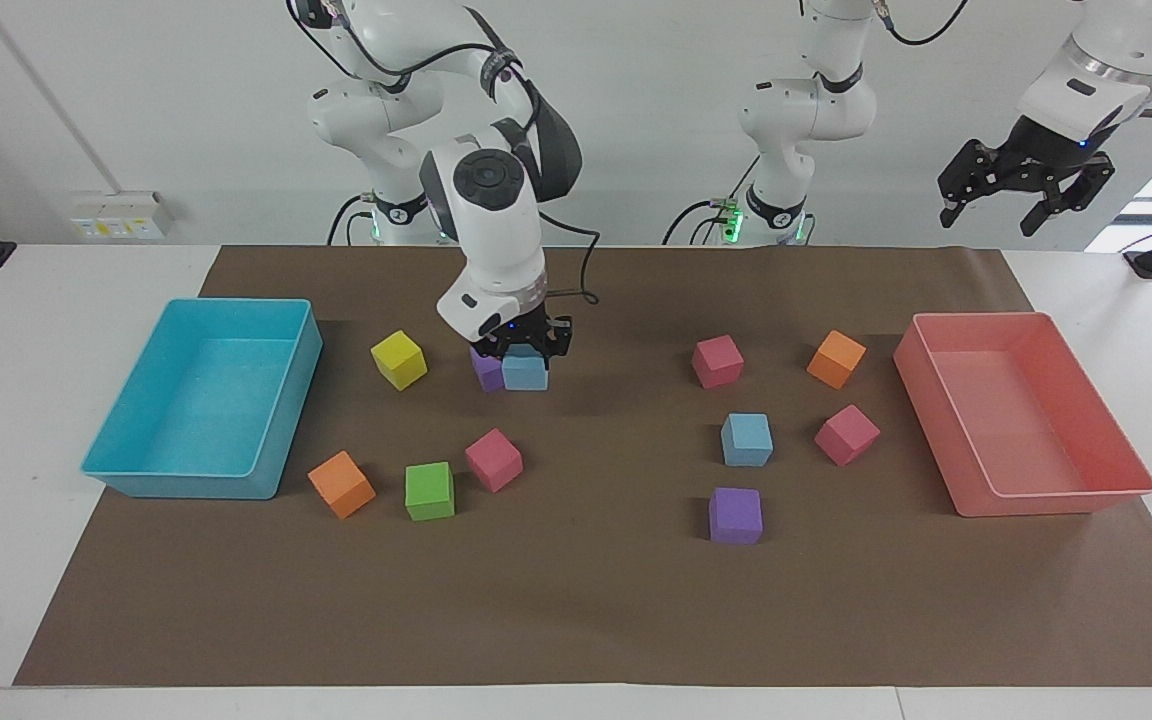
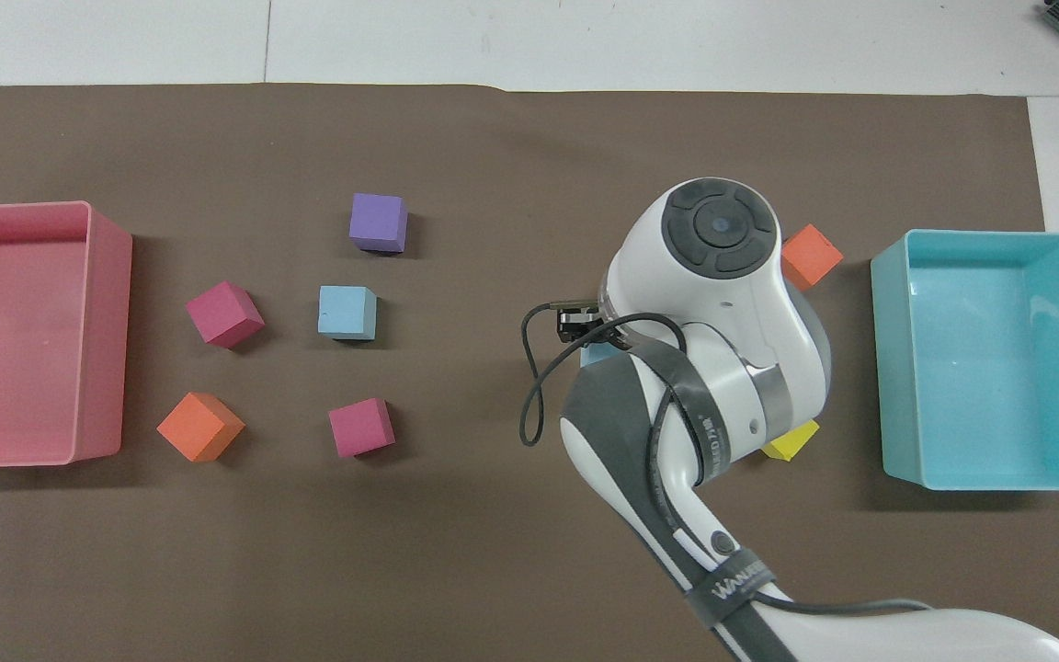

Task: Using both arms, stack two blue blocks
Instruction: 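Carry the light-blue cube with the right gripper toward the table center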

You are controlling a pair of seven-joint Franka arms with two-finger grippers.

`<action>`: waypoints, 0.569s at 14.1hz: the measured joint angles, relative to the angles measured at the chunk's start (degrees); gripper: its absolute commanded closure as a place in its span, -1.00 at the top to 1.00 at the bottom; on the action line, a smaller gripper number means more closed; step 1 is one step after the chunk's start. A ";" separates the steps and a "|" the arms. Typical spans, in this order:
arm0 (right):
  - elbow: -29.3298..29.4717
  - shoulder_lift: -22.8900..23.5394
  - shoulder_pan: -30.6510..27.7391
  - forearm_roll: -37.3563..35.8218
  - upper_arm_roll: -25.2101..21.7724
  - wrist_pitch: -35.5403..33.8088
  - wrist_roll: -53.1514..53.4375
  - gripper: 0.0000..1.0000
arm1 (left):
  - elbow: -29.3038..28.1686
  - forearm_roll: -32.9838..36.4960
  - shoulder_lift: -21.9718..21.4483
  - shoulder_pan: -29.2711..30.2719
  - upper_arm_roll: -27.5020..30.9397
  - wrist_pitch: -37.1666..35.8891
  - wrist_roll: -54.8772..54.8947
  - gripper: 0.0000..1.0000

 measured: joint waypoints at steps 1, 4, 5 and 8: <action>1.28 1.82 1.25 0.00 0.03 1.21 1.63 -1.00 | 0.00 0.00 0.00 0.00 0.00 0.00 0.00 1.00; 3.31 6.44 4.20 0.00 0.15 5.66 3.34 -1.00 | 0.00 0.00 0.00 0.00 0.00 0.00 0.00 1.00; 3.56 7.50 4.34 -0.02 0.60 6.52 3.34 -1.00 | 0.00 0.00 0.00 0.00 0.00 0.00 0.00 1.00; 3.81 9.75 4.40 -0.64 2.25 9.28 3.31 -1.00 | 0.00 0.00 0.00 0.00 0.00 0.00 0.00 1.00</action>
